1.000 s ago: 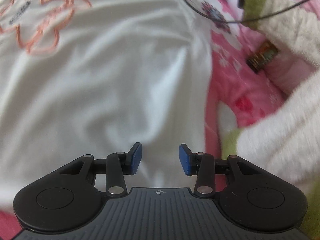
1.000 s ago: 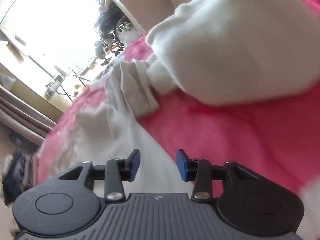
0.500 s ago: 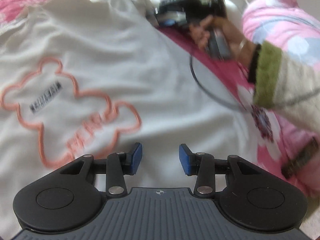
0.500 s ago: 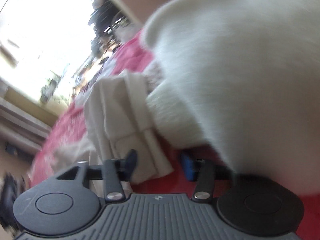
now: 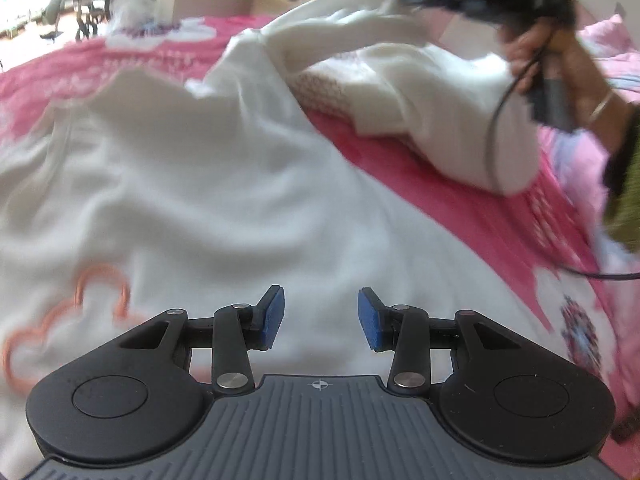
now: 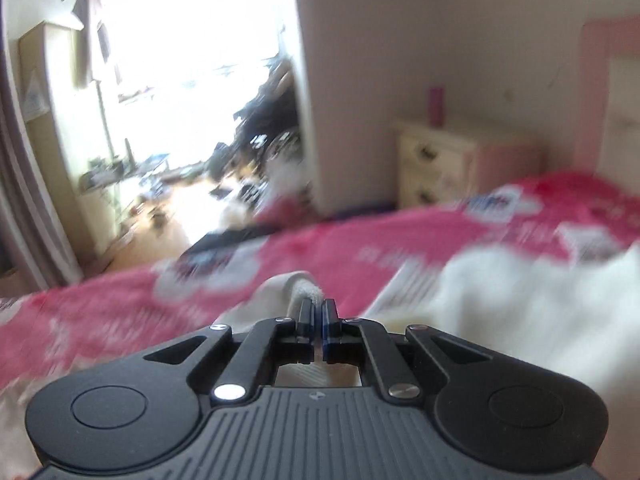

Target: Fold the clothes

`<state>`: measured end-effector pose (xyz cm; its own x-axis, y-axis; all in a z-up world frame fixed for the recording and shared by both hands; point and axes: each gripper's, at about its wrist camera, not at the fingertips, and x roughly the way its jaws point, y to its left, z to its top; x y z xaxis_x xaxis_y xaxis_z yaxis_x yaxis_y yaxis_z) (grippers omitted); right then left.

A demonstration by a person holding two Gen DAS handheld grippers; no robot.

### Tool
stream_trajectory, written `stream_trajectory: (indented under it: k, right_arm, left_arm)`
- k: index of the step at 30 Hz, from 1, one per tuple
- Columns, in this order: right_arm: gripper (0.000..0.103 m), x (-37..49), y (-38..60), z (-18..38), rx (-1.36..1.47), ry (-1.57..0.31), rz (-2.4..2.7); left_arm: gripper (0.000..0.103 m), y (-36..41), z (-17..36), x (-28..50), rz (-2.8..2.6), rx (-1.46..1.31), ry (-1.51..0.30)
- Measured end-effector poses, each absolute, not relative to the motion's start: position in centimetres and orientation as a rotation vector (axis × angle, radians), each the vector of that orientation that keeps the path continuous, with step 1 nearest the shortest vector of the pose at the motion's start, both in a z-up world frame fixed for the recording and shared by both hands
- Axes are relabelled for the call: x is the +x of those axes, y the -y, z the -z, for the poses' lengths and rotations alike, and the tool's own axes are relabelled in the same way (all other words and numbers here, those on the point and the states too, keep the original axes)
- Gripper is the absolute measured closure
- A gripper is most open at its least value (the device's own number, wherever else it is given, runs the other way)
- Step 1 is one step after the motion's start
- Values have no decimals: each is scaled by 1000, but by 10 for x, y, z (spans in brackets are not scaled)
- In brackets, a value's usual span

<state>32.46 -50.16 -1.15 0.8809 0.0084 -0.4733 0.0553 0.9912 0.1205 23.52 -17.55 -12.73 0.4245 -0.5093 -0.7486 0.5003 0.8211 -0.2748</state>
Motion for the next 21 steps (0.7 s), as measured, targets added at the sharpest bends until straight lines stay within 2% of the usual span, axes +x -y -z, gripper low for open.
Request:
stream_trajectory:
  k: [9, 17, 21]
  right_arm:
    - [99, 358, 547, -40, 72, -414, 187]
    - [99, 378, 568, -66, -6, -378, 299]
    - [99, 379, 572, -67, -6, -368, 330]
  left_arm:
    - [63, 217, 120, 316, 517, -6, -857]
    - [63, 233, 145, 360, 412, -72, -927]
    - [62, 245, 164, 364, 366, -5, -938]
